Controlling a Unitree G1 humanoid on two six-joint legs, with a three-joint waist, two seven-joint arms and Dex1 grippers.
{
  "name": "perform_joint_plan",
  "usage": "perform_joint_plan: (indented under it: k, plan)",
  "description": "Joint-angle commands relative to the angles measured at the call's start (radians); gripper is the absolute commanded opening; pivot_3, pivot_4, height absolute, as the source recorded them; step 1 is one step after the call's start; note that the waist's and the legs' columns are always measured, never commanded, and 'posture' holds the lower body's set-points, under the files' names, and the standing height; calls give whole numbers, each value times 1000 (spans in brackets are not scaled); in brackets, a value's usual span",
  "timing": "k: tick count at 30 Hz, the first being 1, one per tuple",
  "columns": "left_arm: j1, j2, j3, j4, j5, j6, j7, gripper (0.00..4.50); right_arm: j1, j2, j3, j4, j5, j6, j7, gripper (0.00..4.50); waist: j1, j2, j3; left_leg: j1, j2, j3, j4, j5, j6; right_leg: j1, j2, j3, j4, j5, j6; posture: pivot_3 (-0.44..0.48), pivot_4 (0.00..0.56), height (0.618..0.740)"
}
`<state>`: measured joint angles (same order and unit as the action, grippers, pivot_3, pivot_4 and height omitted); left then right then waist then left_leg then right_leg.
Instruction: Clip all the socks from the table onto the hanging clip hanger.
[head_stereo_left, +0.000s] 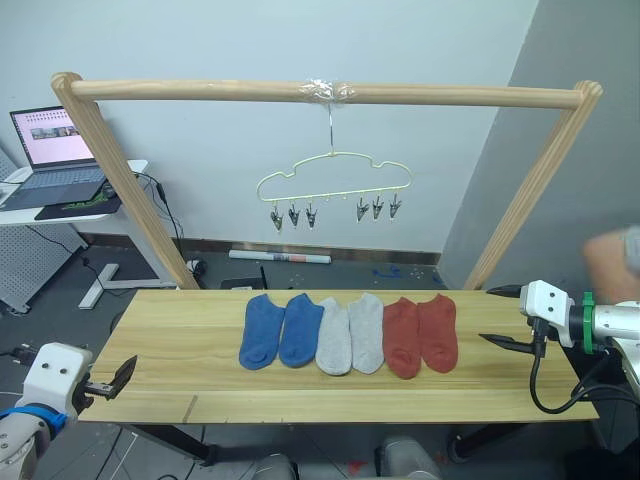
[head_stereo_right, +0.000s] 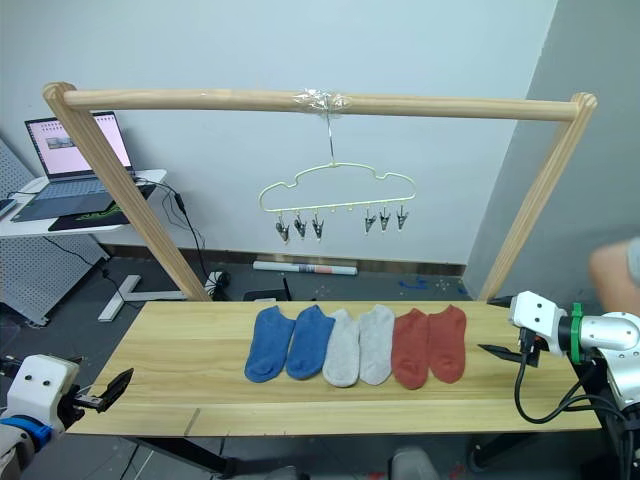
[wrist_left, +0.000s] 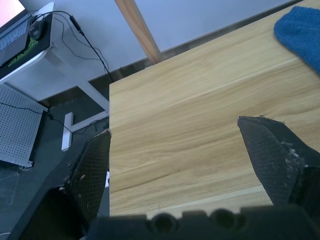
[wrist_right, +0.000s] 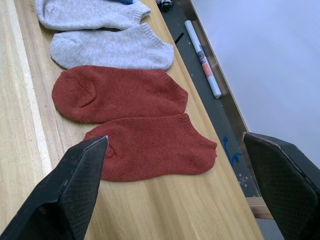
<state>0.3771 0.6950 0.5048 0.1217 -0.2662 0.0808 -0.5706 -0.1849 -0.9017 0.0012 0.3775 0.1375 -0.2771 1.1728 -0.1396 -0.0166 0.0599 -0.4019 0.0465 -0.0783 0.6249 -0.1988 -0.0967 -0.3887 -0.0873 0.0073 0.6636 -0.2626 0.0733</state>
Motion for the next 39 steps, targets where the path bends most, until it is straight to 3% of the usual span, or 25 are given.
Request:
perform_joint_plan:
  k: [1,17,24,32,39]
  plan:
    - [-10,15,33,-37,-12,6,-11,4488,-33,-17,-28,1,3,-14,-4,4500,0,0,0,0,0,0,0,0,0,0,0,0,0,0,0,-119,0,689]
    - [-46,32,53,10,-36,-104,-110,4488,-41,-11,-42,-4,13,7,-52,4500,0,0,0,0,0,0,0,0,0,0,0,0,0,0,0,-128,0,689]
    - [-48,25,65,17,-20,-132,-87,4488,-28,4,-63,-44,27,-1,-84,4500,-1,0,0,0,0,1,0,1,1,0,0,0,0,0,0,-132,0,689]
    - [-26,-36,23,-130,-12,-74,-29,4488,67,35,-111,-274,120,106,-121,4500,1,0,0,0,0,1,0,1,1,0,0,1,0,0,0,-139,5,689]
    - [-76,-145,-69,-360,-40,78,55,4488,244,3,-194,-551,197,273,-130,4500,9,-4,34,1,0,1,1,0,0,1,0,1,1,0,0,-185,94,689]
